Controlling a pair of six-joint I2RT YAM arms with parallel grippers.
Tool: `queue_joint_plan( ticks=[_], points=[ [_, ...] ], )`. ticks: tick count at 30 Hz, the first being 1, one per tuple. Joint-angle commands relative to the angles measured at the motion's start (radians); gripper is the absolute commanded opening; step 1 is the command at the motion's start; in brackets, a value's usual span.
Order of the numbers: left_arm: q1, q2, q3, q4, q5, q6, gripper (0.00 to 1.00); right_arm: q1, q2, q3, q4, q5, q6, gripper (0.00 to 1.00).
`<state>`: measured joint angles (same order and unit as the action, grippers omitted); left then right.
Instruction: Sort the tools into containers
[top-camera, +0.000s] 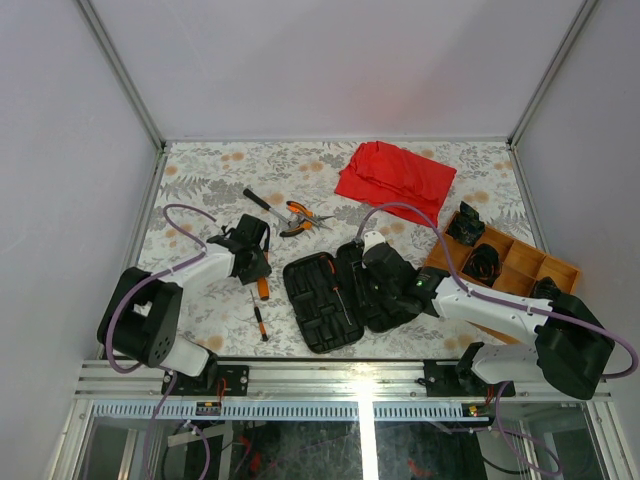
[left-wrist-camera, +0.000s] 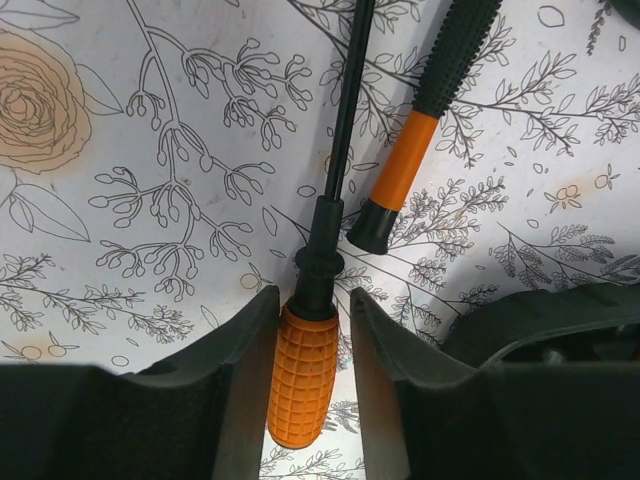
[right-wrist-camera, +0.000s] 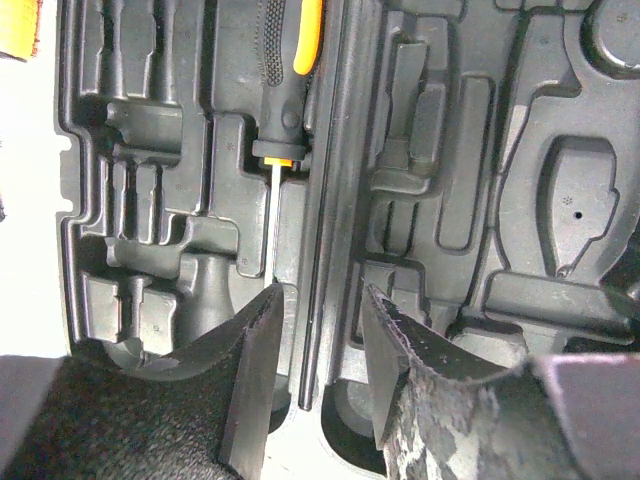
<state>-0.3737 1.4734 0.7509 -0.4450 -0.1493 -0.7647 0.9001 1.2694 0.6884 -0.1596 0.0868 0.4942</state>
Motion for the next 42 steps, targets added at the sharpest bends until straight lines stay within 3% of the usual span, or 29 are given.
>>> queue_joint_plan(
  ticks=[1,11,15,22,30,36,42],
  points=[
    [-0.006,0.013,-0.010,0.035,0.010,0.006,0.30,-0.008,-0.022,0.002,0.021,0.012,0.003,0.44],
    [-0.026,-0.061,-0.025,0.010,-0.011,-0.013,0.11,-0.009,-0.086,0.010,-0.007,0.117,0.045,0.41],
    [-0.077,-0.136,-0.012,-0.035,-0.034,-0.050,0.09,-0.009,-0.152,0.004,-0.037,0.198,0.074,0.41],
    [-0.340,-0.228,0.036,-0.088,-0.107,-0.260,0.05,-0.008,-0.278,-0.041,-0.058,0.335,0.138,0.41],
    [-0.686,-0.231,0.004,0.051,-0.248,-0.590,0.02,-0.007,-0.352,-0.081,-0.070,0.371,0.167,0.41],
    [-0.772,-0.080,0.074,0.078,-0.232,-0.636,0.01,-0.009,-0.366,-0.088,-0.082,0.367,0.188,0.41],
    [-0.782,-0.021,0.078,0.085,-0.236,-0.650,0.02,-0.008,-0.397,-0.114,-0.082,0.367,0.204,0.41]
  ],
)
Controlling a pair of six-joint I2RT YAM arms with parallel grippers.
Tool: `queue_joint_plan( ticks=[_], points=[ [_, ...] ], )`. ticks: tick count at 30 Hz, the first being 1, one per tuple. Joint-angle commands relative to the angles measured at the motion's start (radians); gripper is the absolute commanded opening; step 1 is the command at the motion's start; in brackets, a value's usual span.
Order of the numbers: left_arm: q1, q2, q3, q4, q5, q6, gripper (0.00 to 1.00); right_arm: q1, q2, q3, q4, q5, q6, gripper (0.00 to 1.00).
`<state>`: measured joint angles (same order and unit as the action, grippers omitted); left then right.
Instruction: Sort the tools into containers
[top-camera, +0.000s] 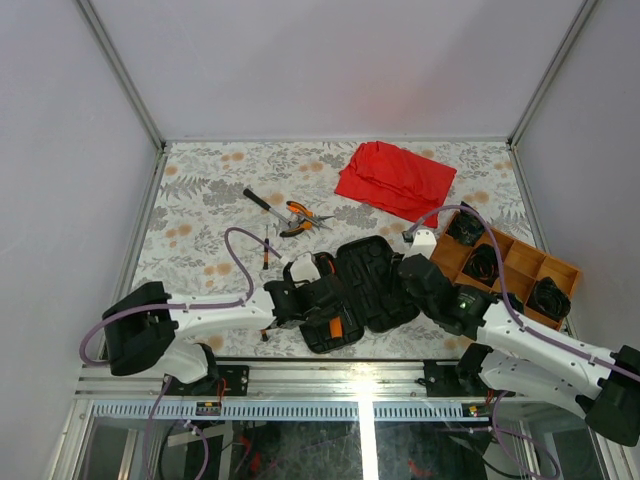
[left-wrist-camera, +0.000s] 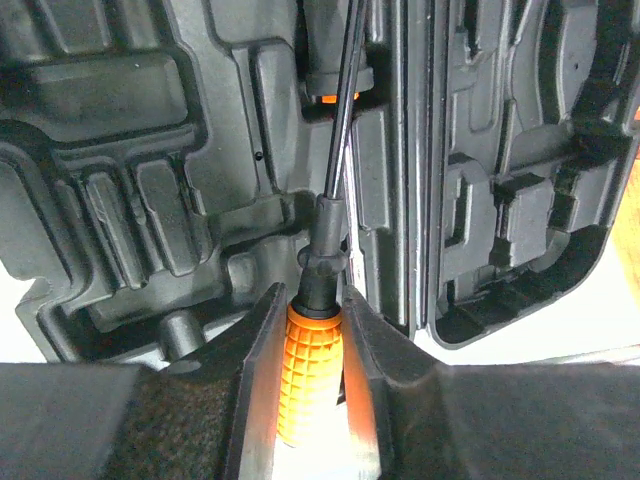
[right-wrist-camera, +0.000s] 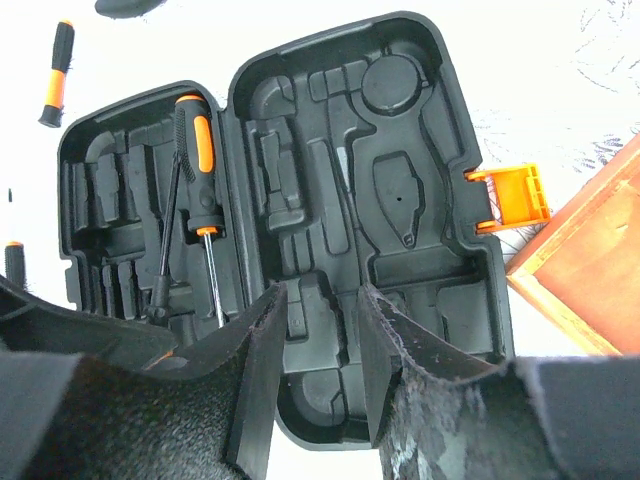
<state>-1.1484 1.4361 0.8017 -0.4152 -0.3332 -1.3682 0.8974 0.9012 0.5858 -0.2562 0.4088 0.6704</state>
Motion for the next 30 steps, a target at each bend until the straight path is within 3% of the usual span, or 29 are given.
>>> queue_joint_plan(
  ticks=[1,9,13,18,26,30],
  points=[
    [-0.007,0.024,0.024,0.066,-0.050,-0.046,0.03,-0.005,-0.032,-0.015,0.015,0.045,0.030,0.41],
    [-0.008,0.076,0.015,0.092,-0.042,-0.046,0.12,-0.006,-0.032,-0.011,0.003,0.041,0.021,0.41],
    [-0.008,0.052,-0.005,0.091,-0.051,-0.047,0.29,-0.005,-0.023,-0.007,0.004,0.031,0.009,0.41],
    [-0.007,-0.006,-0.036,0.095,-0.077,-0.043,0.43,-0.006,0.003,0.005,0.016,-0.022,-0.037,0.43],
    [-0.007,-0.118,-0.047,0.032,-0.155,-0.024,0.49,-0.005,0.041,0.042,0.015,-0.115,-0.121,0.45],
    [0.007,-0.202,-0.056,0.014,-0.198,0.027,0.53,-0.005,0.058,0.054,0.053,-0.259,-0.167,0.45]
  ],
)
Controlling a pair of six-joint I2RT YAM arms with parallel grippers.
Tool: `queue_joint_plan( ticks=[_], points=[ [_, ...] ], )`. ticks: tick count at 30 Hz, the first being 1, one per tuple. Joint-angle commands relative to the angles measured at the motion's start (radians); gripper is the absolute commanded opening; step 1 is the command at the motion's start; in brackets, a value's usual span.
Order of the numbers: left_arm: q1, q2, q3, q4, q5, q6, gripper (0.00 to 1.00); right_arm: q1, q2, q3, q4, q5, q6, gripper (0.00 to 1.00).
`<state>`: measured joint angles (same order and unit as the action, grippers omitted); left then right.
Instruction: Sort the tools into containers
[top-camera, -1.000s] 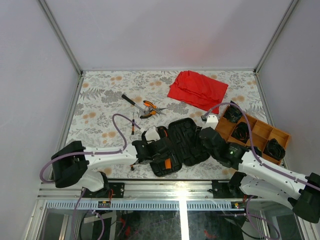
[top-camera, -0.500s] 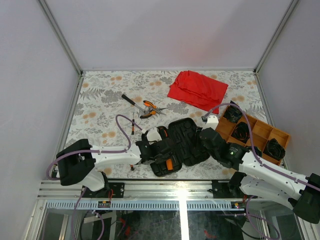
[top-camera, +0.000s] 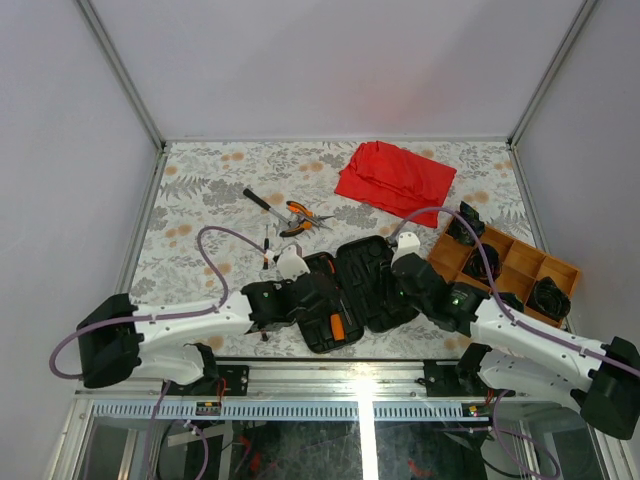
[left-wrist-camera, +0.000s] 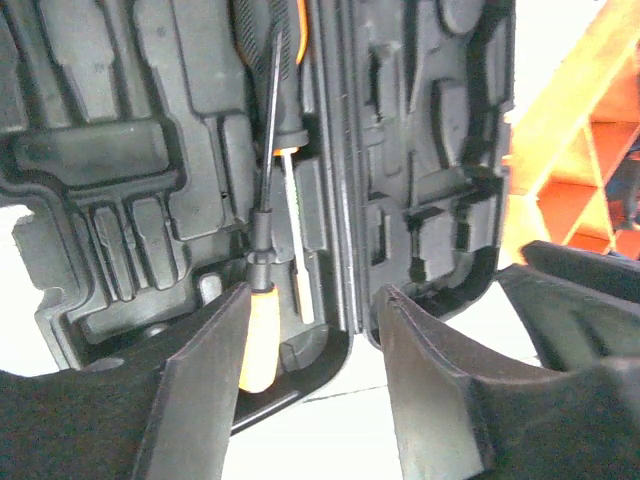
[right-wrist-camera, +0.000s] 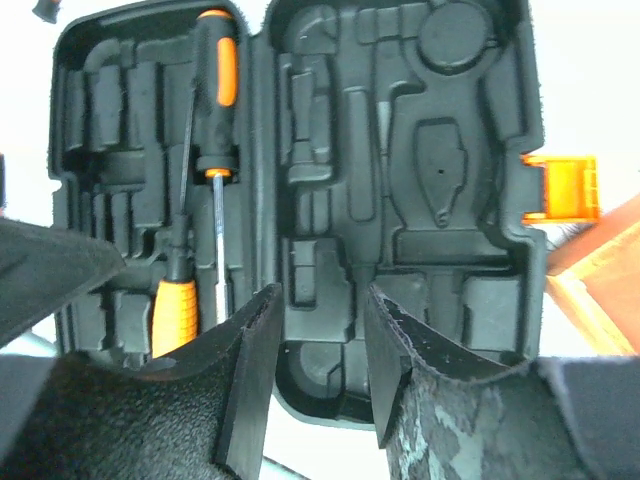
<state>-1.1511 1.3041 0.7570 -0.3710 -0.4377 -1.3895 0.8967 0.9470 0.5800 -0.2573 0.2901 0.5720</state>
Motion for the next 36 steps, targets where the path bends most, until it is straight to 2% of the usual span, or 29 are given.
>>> queue_joint_plan(
  ticks=[1,4,9,15,27,36],
  points=[
    [0.026,-0.092,-0.023,-0.022,-0.086,0.065,0.54,-0.004,0.024,0.066,0.061,-0.171,-0.074,0.44],
    [0.129,-0.156,-0.076,0.026,-0.011,0.131,0.54,0.010,0.087,0.107,0.060,-0.215,-0.071,0.38],
    [0.275,-0.222,-0.128,0.039,0.093,0.243,0.54,0.105,0.213,0.169,0.099,-0.208,-0.047,0.37],
    [0.403,-0.186,-0.143,0.040,0.243,0.370,0.54,0.137,0.336,0.200,0.179,-0.198,0.014,0.36],
    [0.424,-0.089,-0.191,0.148,0.371,0.410,0.49,0.137,0.542,0.262,0.243,-0.217,0.014,0.33],
    [0.424,-0.027,-0.182,0.159,0.395,0.428,0.46,0.138,0.629,0.300,0.243,-0.253,-0.009,0.33]
  ],
)
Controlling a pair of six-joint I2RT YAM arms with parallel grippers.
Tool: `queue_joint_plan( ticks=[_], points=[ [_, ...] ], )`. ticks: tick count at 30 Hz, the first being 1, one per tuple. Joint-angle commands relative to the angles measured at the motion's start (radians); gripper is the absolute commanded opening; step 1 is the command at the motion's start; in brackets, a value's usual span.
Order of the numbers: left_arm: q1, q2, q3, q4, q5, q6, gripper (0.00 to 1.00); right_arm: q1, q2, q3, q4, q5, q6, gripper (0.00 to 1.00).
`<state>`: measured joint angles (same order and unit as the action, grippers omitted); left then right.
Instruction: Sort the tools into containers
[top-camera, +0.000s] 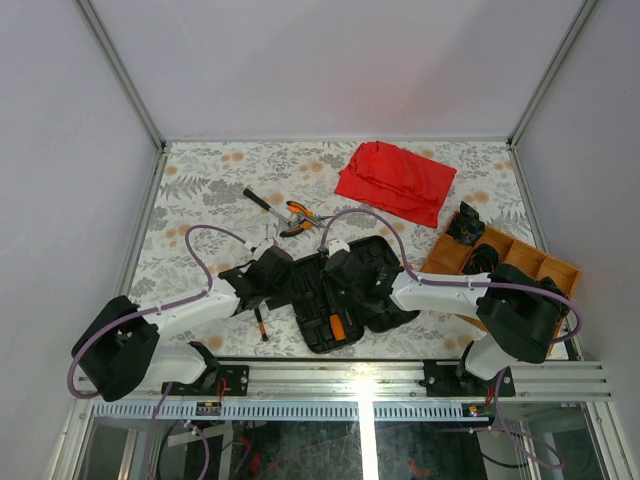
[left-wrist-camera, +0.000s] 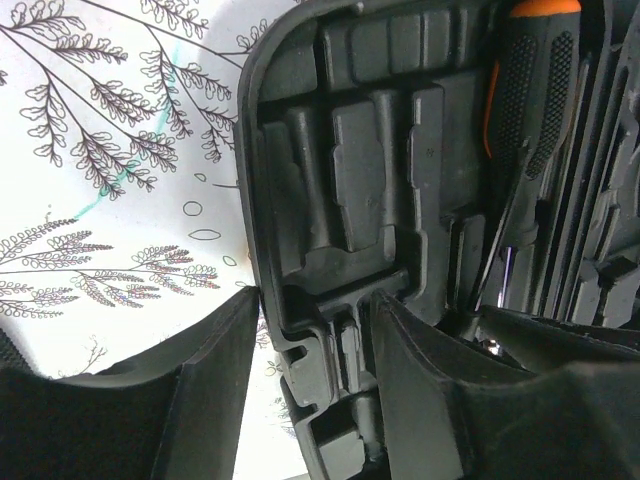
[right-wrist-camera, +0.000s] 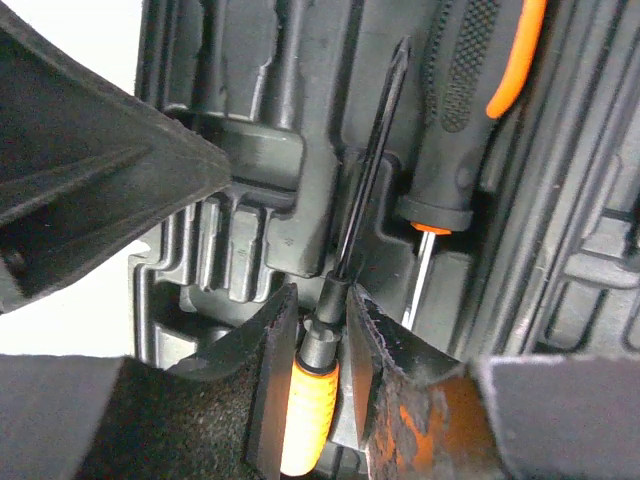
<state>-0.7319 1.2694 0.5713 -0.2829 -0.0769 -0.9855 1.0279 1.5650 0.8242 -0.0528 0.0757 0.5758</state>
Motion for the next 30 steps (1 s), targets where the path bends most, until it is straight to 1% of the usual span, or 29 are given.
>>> queue_joint_plan(
  ticks=[1,6,8,11,15,17,20,22,27,30],
  points=[
    [0.005,0.010,0.005,0.074,0.040,0.025,0.46,0.006,0.011,0.056,0.040,-0.046,-0.014,0.33],
    [0.005,0.022,0.011,0.081,0.051,0.027,0.44,0.006,0.002,0.037,0.072,-0.117,-0.035,0.33],
    [0.005,0.023,0.011,0.082,0.051,0.028,0.44,0.006,-0.005,0.036,0.064,-0.119,-0.038,0.33],
    [0.005,0.021,0.017,0.070,0.044,0.031,0.44,0.007,-0.036,0.032,0.037,-0.074,-0.039,0.34],
    [0.005,-0.011,0.029,0.043,0.019,0.033,0.44,0.006,-0.122,0.018,-0.012,0.019,-0.033,0.34],
    [0.005,-0.034,0.045,0.030,0.013,0.038,0.44,0.006,-0.167,0.007,-0.029,0.045,-0.034,0.34],
    [0.003,-0.051,0.072,0.009,-0.001,0.050,0.45,0.006,-0.192,0.000,-0.047,0.063,-0.029,0.34],
    [0.004,-0.046,0.085,0.004,-0.004,0.055,0.45,0.006,-0.185,0.002,-0.051,0.050,-0.026,0.34],
    [0.003,-0.011,0.089,0.016,0.001,0.055,0.45,0.009,-0.116,0.035,-0.045,-0.062,-0.031,0.32],
    [0.002,0.002,0.083,0.021,0.003,0.053,0.45,0.028,-0.075,0.056,-0.071,-0.057,-0.035,0.32]
  ],
)
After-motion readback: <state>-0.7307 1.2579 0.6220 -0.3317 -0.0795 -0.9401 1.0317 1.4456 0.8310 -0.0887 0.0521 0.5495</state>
